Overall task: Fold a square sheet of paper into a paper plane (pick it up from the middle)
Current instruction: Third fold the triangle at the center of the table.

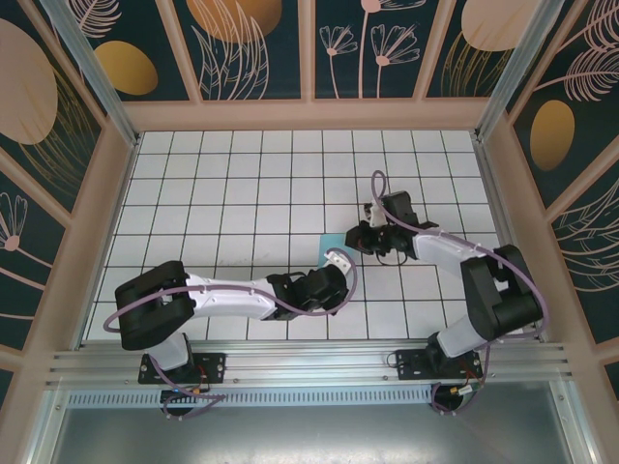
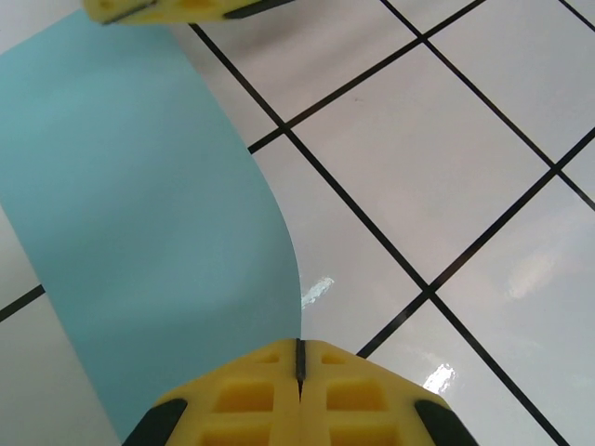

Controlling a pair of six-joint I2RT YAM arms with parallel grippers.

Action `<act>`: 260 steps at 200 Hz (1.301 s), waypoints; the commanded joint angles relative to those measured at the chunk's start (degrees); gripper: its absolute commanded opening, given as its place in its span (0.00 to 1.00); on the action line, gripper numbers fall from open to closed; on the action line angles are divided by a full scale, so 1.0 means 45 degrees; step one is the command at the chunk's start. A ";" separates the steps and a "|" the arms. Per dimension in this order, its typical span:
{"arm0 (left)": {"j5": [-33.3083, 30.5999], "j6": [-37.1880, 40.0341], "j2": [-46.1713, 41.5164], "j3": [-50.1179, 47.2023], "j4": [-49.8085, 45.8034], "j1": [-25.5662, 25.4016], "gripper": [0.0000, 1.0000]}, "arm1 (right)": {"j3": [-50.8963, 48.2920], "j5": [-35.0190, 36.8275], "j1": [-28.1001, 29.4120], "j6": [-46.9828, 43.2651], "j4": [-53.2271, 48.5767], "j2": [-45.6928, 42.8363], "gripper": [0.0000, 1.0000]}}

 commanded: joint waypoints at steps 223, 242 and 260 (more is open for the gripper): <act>0.4718 0.1054 0.0535 -0.0204 0.1112 0.3395 0.00 | 0.2535 0.0872 0.0658 -0.5613 -0.3189 0.3402 0.07; 0.4810 0.1180 0.0545 -0.0192 0.1180 0.3562 0.00 | 0.2599 0.0806 0.0698 -0.5796 -0.3302 0.3465 0.07; 0.4902 0.1339 0.0552 -0.0144 0.1193 0.3710 0.00 | 0.2655 0.0758 0.0727 -0.5928 -0.3368 0.3526 0.07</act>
